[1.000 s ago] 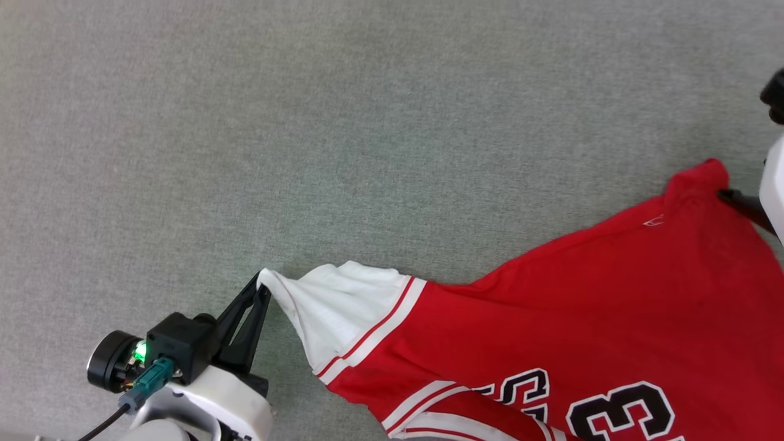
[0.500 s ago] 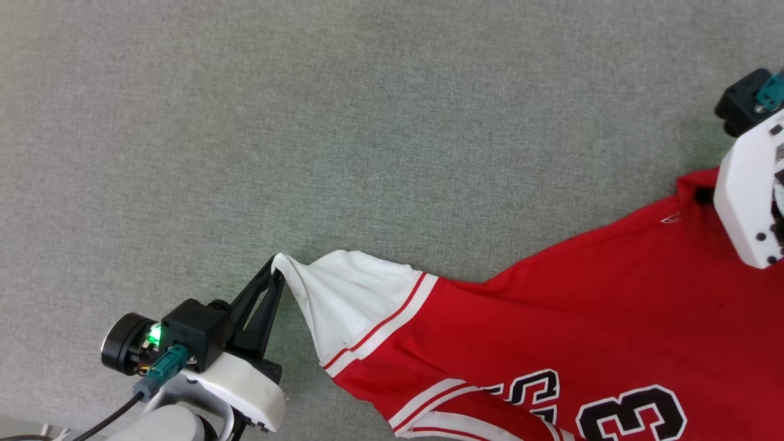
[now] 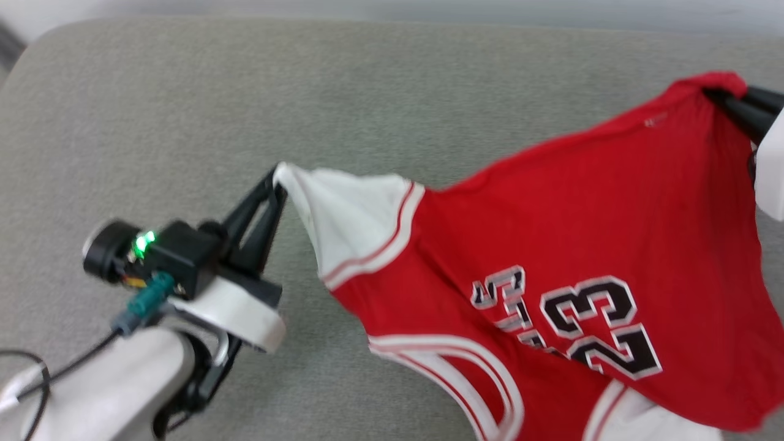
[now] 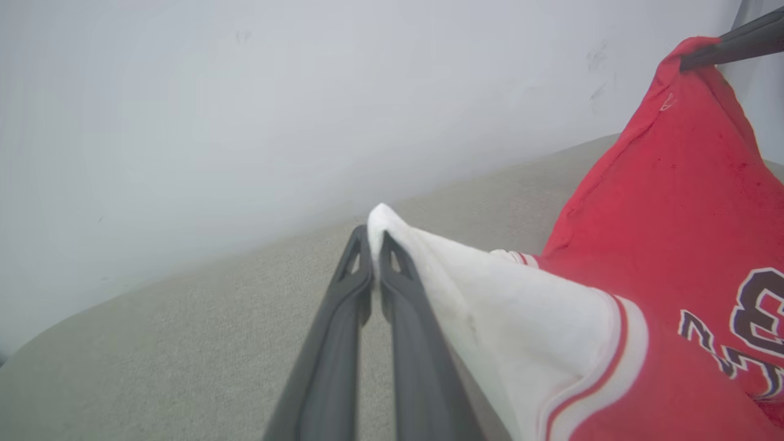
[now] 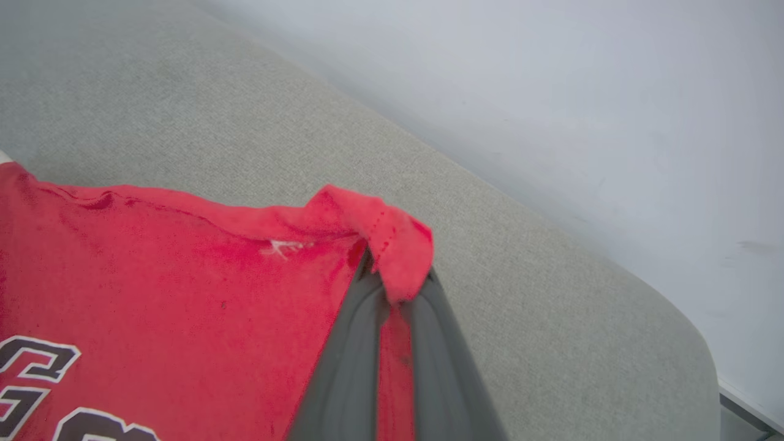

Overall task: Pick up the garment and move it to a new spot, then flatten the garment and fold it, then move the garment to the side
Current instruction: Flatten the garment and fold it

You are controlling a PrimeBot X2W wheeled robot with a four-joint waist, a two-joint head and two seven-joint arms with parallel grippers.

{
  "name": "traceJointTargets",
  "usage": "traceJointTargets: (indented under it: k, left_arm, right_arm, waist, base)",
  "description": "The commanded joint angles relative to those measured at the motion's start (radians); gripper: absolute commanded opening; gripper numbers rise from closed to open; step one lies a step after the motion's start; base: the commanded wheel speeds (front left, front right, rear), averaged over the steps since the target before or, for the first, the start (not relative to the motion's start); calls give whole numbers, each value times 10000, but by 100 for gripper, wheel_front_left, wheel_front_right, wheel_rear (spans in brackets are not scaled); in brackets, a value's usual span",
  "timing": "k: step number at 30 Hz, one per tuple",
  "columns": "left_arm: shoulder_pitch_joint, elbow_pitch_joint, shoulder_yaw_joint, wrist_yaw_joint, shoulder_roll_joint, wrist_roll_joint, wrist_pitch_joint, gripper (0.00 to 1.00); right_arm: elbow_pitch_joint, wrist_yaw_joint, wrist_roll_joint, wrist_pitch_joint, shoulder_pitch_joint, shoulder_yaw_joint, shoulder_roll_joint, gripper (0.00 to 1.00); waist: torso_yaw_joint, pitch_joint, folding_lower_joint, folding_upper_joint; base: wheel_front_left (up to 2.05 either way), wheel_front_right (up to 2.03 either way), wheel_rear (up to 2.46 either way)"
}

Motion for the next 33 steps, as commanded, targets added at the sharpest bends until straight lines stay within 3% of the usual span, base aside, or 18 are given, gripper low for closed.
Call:
traceJointTargets:
  k: [1,10,14,22,33]
  left_arm:
    - [-418,-42,132,-93,16,103,59,0]
    - [-3434,328,852,-877,143,540,891,0]
    - [-5099,750,1055,-1457,43,854,1297,0]
    - [-8822,2371,1322,-2605,-851,1332,1885,0]
    - [-13520,5487,1541,-3962,-2384,1982,1323,0]
  right_arm:
    - [-90,-7,-122,-226,-227,-137,161,0]
    - [-519,-9,-1024,-849,-1330,-1228,1017,0]
    - [-272,-9,-1476,-809,-2254,-1564,1518,0]
    - [884,-7,-2613,-818,-4867,-1977,2176,0]
    - [2895,-9,-3738,-1509,-8451,-2183,3062,0]
  waist:
    - [-392,-266,0,0]
    - [-1243,112,0,0]
    - [-1507,558,0,0]
    - [-1614,1662,0,0]
    - [-1575,2873,0,0]
  base:
    - [0,0,0]
    - [0,0,0]
    - [0,0,0]
    - [0,0,0]
    - [0,0,0]
